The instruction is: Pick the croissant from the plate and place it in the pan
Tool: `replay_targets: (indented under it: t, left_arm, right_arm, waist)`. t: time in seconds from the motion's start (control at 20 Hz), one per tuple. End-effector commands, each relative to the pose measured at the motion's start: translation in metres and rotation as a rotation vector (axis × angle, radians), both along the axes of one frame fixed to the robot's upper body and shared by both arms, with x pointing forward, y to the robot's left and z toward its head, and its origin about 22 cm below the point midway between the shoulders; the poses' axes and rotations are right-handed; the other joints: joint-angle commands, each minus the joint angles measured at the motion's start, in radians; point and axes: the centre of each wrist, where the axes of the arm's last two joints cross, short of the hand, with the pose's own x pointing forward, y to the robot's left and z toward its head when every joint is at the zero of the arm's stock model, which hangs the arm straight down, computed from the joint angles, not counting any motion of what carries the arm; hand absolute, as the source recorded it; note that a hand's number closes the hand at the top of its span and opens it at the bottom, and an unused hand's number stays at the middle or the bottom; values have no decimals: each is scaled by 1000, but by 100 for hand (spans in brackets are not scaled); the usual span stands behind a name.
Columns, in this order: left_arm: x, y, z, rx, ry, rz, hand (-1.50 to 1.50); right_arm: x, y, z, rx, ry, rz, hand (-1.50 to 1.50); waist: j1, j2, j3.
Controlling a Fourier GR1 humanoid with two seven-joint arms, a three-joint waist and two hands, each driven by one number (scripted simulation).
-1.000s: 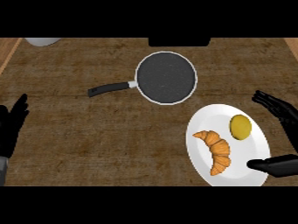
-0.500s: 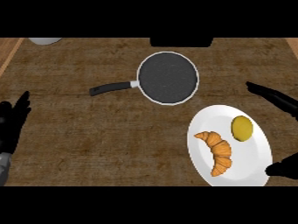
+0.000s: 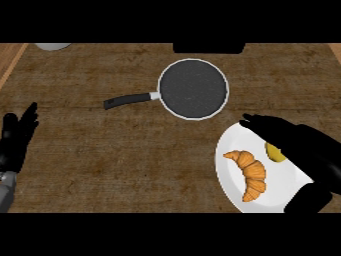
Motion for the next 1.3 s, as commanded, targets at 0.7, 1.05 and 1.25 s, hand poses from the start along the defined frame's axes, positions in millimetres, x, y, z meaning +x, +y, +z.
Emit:
replay_targets:
  t: [0.7, 1.05, 1.25]
  left_arm:
    - [-5, 0, -8, -6, 7, 17, 0]
    - [-10, 7, -5, 11, 10, 2, 0]
    - [-2, 2, 7, -14, 3, -8, 0]
  right_arm:
    - [-18, 15, -69, -207, 44, -31, -150]
    - [3, 14, -90, -260, 76, -16, -150]
    - [-3, 32, -73, -224, 50, -18, -150]
  waist:
    - [-10, 0, 2]
    - [-7, 0, 2]
    - [-8, 0, 2]
